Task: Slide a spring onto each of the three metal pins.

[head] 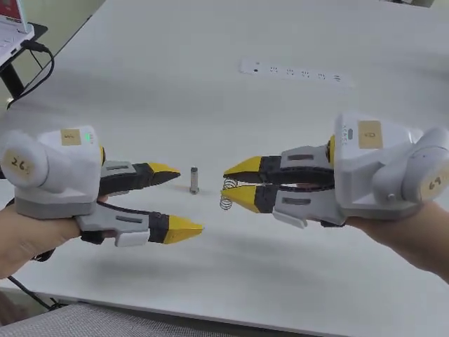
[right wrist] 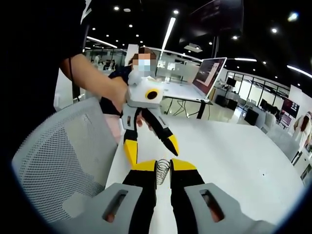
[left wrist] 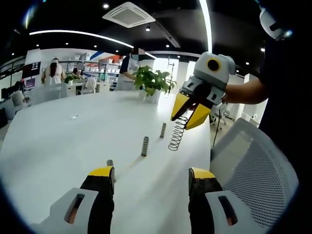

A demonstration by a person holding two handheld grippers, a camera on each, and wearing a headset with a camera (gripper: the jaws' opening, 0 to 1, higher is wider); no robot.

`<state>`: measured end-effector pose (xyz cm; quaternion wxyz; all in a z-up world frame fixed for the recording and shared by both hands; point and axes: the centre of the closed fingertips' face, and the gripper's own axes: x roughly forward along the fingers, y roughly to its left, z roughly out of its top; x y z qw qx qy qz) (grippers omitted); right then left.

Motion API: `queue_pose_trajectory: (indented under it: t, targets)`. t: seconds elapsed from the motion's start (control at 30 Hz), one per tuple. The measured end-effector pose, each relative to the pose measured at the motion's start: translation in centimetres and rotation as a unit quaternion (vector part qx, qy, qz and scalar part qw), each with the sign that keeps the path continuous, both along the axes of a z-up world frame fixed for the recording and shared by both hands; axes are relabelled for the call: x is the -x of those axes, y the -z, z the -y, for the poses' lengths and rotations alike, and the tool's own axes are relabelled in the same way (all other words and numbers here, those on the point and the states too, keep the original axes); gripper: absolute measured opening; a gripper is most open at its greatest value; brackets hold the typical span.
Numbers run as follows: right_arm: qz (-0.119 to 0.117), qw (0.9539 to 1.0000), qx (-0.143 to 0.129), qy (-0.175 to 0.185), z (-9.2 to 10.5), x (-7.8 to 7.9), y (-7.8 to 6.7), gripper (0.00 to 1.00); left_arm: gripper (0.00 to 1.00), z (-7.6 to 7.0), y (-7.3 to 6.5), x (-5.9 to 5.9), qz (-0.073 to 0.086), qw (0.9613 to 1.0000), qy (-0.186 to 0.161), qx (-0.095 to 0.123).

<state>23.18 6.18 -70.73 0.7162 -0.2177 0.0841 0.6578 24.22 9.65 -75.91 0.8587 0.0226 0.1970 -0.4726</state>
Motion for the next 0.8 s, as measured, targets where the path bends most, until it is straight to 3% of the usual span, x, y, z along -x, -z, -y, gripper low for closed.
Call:
queue_pose_trajectory:
  t: [0.43, 0.6, 0.8]
  targets:
    - [0.0, 0.9999, 0.007, 0.008, 0.3, -0.6, 0.3, 0.07, 0.87, -2.0, 0.3, -0.5, 0.005, 0.9993, -0.034, -0.017]
    - [0.001, 0.9999, 0.01, 0.008, 0.3, -0.6, 0.4, 0.07, 0.98, -2.2, 0.5, -0.6, 0.003, 0.9989, -0.044, -0.014]
    - [0.003, 0.9999, 0.013, 0.01, 0.4, -0.8, 0.5, 0.07, 0.98, -2.4, 0.8, -0.4, -0.001, 0.9989, -0.044, -0.017]
